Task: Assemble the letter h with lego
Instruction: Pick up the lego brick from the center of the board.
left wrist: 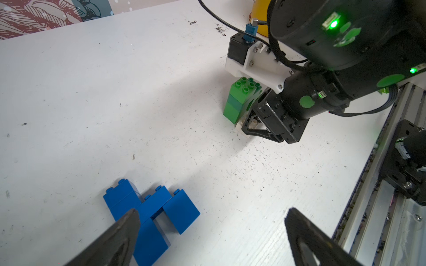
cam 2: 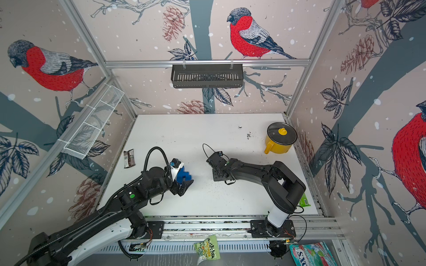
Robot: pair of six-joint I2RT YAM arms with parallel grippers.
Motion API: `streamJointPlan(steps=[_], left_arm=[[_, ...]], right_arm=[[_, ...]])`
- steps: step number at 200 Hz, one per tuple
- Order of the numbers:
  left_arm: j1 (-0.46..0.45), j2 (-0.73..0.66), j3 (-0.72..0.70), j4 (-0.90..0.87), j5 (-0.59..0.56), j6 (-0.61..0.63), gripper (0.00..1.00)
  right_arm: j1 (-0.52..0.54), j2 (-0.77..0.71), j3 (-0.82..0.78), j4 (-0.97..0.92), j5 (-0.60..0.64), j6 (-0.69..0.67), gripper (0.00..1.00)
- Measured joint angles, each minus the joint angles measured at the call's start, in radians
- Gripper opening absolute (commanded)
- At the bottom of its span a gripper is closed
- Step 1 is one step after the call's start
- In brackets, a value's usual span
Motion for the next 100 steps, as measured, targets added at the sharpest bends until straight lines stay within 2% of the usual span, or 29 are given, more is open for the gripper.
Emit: streamJointPlan(steps=[100], left_arm=[[0.0, 0.003, 0.0, 0.0, 0.0, 0.0, 0.98]], right_arm=[[0.013, 0.015, 0.01, -0.007, 0.014, 0.004, 0.43]])
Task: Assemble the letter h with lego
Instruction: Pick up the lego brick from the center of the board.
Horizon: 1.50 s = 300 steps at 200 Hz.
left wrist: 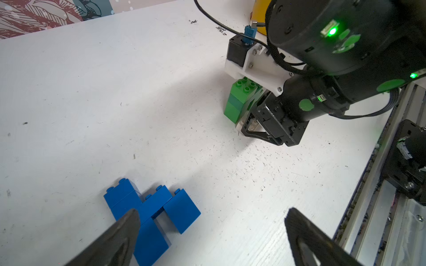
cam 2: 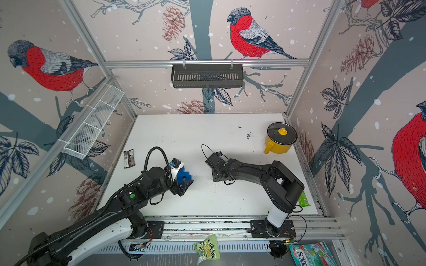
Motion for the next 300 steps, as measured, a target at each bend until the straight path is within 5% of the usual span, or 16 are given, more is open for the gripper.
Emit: streamJointPlan(steps=[208, 251, 273, 300], left_arm=[[0.0, 0.008, 0.0, 0.0, -0.003, -0.001, 0.98], [0.0, 0.009, 0.0, 0.0, -0.003, -0.001, 0.98], [0.0, 0.01, 0.0, 0.0, -0.003, -0.001, 0.98], [0.0, 0.012, 0.0, -0.001, -0.003, -0.001, 0.98]], right_arm=[[0.042, -0.012, -0.004, -0.017, 0.029, 0.032, 0.3], [0.088, -0.046, -0.011, -0.026, 0.033, 0.07, 0.19], [0.11, -0.076, -0.012, -0.033, 0.043, 0.091, 0.06], [0.122, -0.094, -0.015, -0.05, 0.054, 0.103, 0.06]])
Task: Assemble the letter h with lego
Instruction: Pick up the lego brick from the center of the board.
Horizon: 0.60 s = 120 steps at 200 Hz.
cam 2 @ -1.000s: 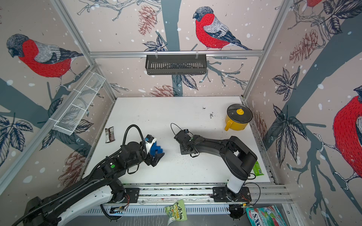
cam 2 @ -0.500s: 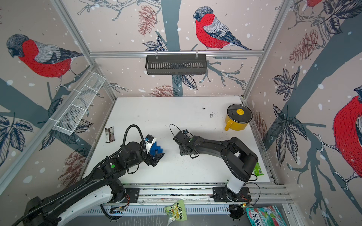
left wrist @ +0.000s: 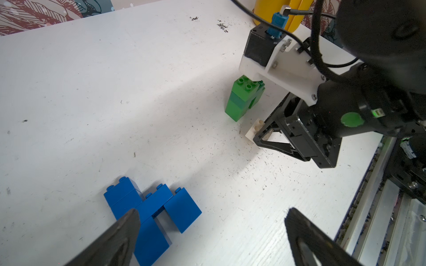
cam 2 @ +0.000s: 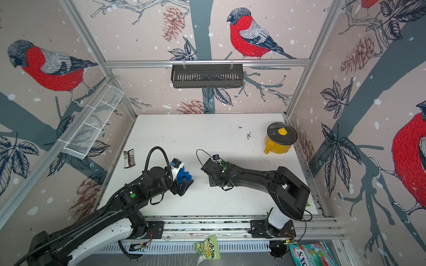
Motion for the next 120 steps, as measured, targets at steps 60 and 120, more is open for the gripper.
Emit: streamJointPlan(steps=[60, 120], left_arm=[[0.0, 0.005, 0.0, 0.001, -0.001, 0.0, 0.98], [0.0, 0.013, 0.0, 0.001, -0.023, -0.001, 0.98]], right_arm=[[0.016, -0.077, 0.021, -0.062, 0.019, 0.024, 0.01], [0.013, -0.155, 0.061, -0.124, 0.055, 0.024, 0.01]])
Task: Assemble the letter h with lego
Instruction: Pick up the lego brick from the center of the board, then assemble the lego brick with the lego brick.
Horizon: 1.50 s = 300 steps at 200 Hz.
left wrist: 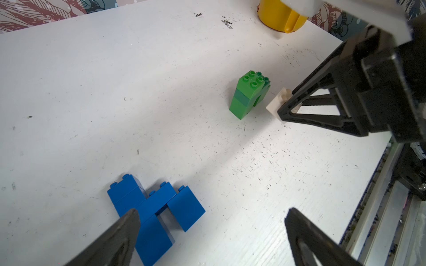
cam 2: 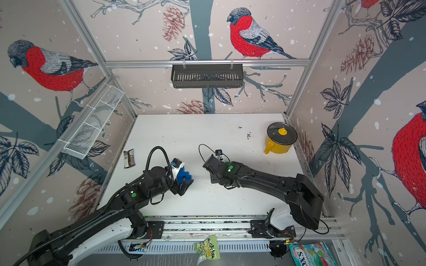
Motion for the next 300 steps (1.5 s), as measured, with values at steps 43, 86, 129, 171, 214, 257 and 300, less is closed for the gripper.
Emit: streamJointPlan(steps=[43, 86, 129, 171, 214, 257, 300], left_arm=[[0.0, 0.001, 0.0, 0.0, 0.0, 0.0, 0.98], [-0.014, -0.017, -0.002, 0.002, 0.0, 0.008, 0.98], [-0.022, -0.05, -0.007, 0.024, -0.023, 0.015, 0.98], [-0.022, -0.05, -0.007, 0.026, -0.052, 0.015, 0.98], [-0.022, -0.05, -0.006, 0.024, -0.102, 0.015, 0.98], [-0.022, -0.047, -0.002, 0.023, -0.154, 0.014, 0.98], [-0.022, -0.037, 0.002, 0.021, -0.169, 0.012, 0.98]], right_arm=[[-0.022, -0.042, 0.019, -0.031, 0.016, -0.004, 0.01], [-0.068, -0.077, 0.037, -0.057, 0.014, -0.034, 0.0], [-0.091, -0.084, 0.08, -0.071, 0.015, -0.06, 0.0], [-0.103, -0.065, 0.12, -0.084, 0.015, -0.085, 0.0], [-0.118, -0.043, 0.153, -0.091, 0.015, -0.095, 0.0], [-0.137, 0.003, 0.196, -0.117, 0.015, -0.113, 0.0], [-0.155, 0.068, 0.253, -0.156, 0.019, -0.135, 0.0]])
